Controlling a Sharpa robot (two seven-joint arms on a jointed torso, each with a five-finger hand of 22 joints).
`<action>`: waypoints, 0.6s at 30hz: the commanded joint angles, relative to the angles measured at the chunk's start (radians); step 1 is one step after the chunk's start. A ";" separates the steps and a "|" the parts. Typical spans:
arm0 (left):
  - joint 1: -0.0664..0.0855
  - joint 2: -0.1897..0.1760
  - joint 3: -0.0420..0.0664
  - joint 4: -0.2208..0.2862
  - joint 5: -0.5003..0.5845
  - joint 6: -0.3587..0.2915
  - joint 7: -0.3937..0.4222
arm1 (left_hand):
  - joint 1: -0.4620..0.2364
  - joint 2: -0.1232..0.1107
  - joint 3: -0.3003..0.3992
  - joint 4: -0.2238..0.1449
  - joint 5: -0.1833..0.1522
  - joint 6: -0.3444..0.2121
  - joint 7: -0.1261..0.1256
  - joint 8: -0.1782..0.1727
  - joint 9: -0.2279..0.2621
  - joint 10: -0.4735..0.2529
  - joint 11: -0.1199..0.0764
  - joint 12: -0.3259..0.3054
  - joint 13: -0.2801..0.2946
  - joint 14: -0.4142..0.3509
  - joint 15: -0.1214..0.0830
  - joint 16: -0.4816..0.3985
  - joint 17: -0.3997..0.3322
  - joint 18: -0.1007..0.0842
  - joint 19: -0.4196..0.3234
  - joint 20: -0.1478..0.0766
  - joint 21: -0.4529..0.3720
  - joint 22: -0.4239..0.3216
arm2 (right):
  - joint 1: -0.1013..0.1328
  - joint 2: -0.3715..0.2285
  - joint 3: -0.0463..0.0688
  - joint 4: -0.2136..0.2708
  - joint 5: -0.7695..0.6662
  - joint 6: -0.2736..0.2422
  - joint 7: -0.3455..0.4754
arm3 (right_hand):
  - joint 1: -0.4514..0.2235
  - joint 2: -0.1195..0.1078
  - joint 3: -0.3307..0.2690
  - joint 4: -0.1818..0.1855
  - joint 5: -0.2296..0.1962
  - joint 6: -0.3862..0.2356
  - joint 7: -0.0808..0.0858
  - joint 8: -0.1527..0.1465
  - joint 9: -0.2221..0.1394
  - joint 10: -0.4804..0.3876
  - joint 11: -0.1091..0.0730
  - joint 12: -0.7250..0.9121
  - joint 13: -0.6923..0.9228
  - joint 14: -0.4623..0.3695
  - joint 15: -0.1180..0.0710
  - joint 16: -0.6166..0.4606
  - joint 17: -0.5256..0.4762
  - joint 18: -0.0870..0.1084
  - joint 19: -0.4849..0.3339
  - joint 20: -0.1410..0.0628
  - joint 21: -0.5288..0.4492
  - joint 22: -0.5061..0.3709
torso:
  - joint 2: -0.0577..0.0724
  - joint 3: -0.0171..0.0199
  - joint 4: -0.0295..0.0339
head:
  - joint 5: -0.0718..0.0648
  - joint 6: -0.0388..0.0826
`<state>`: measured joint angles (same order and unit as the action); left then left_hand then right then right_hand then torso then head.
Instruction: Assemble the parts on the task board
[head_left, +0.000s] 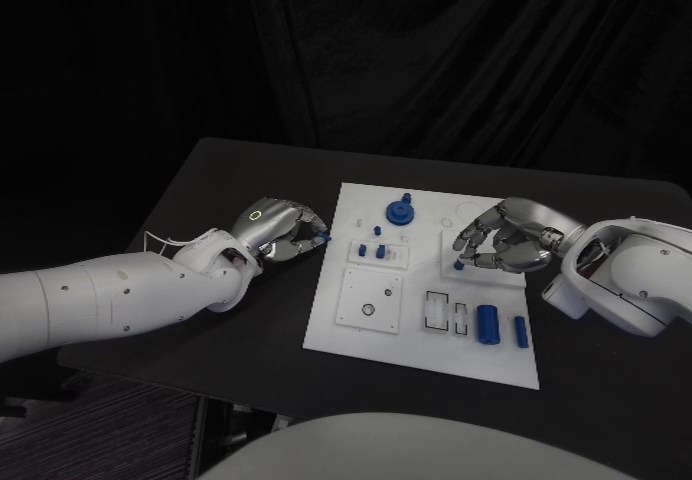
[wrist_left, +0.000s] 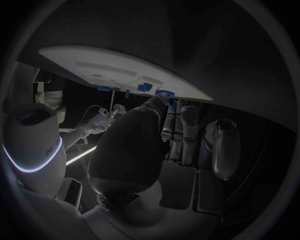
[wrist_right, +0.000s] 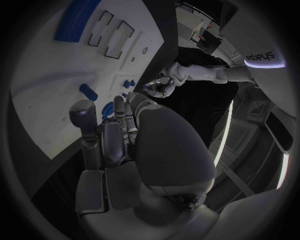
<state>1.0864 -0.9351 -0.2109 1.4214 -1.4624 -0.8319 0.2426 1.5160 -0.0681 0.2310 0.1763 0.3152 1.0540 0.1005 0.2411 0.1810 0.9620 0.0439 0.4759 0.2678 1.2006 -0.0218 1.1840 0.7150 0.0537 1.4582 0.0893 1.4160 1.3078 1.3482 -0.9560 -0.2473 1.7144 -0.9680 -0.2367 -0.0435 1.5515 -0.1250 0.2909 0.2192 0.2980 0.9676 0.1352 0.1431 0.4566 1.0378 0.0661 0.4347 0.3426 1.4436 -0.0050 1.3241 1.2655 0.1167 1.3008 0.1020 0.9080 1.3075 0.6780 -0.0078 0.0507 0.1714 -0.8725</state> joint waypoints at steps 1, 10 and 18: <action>0.004 -0.012 0.001 0.050 0.003 -0.065 0.070 | 0.011 0.000 0.005 0.001 0.003 0.015 -0.010 0.005 0.031 0.008 0.002 -0.006 -0.002 -0.003 -0.005 -0.005 -0.001 -0.012 -0.001 -0.003 0.002 0.195 | -0.005 0.007 0.000 -0.001 -0.004 -0.028 0.005 | 0.003 0.006 -0.004 0.000 -0.004 -0.004 0.003 -0.004 -0.003 -0.007 0.003 0.003 -0.001 -0.005 0.002 -0.005 -0.001 0.005 -0.009 0.000 -0.004 0.102 | 0.000 -0.0007 0.0014 | -0.003 0.000; 0.006 -0.014 0.000 0.143 0.003 -0.044 0.117 | 0.013 -0.003 0.008 0.000 0.003 0.012 -0.007 0.004 0.034 0.014 0.005 -0.012 -0.006 -0.002 0.001 -0.007 -0.004 -0.012 -0.001 -0.001 0.001 0.195 | -0.026 0.040 0.000 -0.007 -0.004 -0.035 0.018 | -0.011 0.012 -0.010 0.014 -0.012 -0.012 0.006 -0.012 -0.016 -0.011 0.006 0.005 -0.001 -0.004 0.006 -0.004 0.000 0.006 -0.012 0.003 -0.012 0.100 | -0.002 0.0005 0.0001 | -0.011 0.000; 0.006 0.006 0.000 0.164 0.003 -0.034 0.123 | 0.014 -0.003 0.010 0.001 0.001 0.009 -0.005 0.004 0.036 0.016 0.007 -0.015 -0.008 -0.001 0.005 -0.006 -0.003 -0.013 0.000 0.001 0.003 0.196 | -0.055 0.069 0.001 -0.017 -0.004 -0.036 0.018 | -0.015 0.018 -0.011 0.017 -0.017 -0.008 0.005 -0.011 -0.019 -0.009 0.005 0.009 0.000 -0.003 0.005 -0.002 0.002 0.006 -0.013 0.004 -0.015 0.099 | -0.002 -0.0007 0.0014 | -0.023 0.000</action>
<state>1.0895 -0.9330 -0.2115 1.5803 -1.4626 -0.8619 0.3325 1.5211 -0.0681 0.2340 0.1792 0.3151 1.0539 0.1003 0.2401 0.1810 0.9686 0.0502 0.4672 0.2617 1.2008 -0.0216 1.1840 0.7123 0.0538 1.4582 0.0894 1.4159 1.3076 1.2972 -0.8893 -0.2471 1.6990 -0.9680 -0.2572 -0.0317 1.5364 -0.1099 0.2784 0.2323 0.2842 0.9623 0.1404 0.1373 0.4386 1.0324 0.0716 0.4386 0.3425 1.4436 -0.0050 1.3241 1.2661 0.1167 1.2972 0.1055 0.8982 1.3074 0.6762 -0.0074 0.0513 0.1511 -0.8725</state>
